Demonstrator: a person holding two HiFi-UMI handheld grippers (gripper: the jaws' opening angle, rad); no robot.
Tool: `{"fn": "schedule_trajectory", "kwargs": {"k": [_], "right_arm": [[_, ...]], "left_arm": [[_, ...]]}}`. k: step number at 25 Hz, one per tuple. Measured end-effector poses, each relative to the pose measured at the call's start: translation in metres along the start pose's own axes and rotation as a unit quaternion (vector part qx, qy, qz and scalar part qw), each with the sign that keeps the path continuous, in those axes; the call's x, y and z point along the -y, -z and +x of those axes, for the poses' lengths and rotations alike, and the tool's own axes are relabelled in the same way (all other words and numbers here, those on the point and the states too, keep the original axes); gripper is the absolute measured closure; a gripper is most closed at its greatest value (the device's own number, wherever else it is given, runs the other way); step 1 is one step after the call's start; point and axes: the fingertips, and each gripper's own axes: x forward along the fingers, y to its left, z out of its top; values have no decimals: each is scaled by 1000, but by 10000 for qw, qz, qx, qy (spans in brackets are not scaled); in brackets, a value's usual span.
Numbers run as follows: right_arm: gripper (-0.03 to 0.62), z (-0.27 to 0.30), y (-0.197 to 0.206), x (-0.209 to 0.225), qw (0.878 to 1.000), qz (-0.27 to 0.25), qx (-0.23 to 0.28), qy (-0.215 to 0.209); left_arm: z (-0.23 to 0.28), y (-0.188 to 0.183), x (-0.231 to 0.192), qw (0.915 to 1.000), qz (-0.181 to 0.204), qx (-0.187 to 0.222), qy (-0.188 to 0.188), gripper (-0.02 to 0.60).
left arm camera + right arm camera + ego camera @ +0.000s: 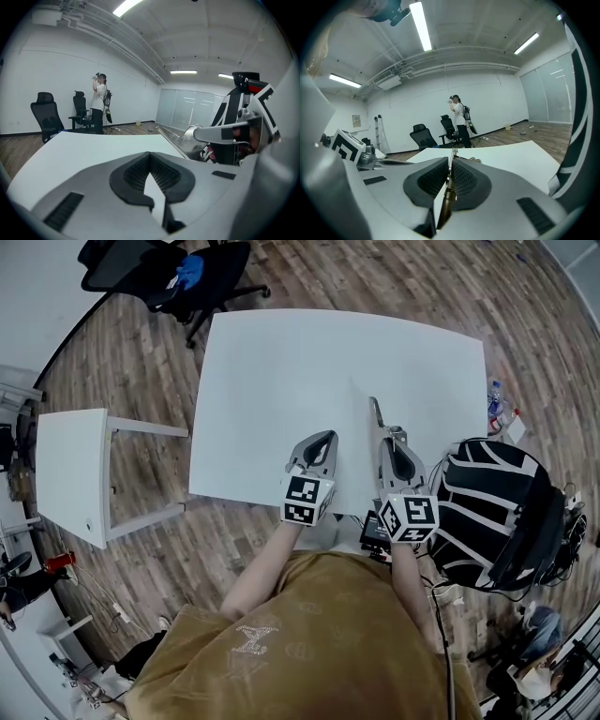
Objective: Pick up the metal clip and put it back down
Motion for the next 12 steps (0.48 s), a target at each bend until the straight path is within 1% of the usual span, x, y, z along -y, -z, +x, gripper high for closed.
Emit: {"fn": "schedule_trajectory", "kwargs": {"k": [6, 12], "right_arm": [[568, -8, -21, 1, 9996, -26, 251, 94], [568, -18, -41, 0, 9984, -249, 481, 160]], "left_arm": [[-9, -26, 6, 9989, 286, 355, -80, 584], [-22, -52, 12, 9967, 316, 744, -96, 584]]}}
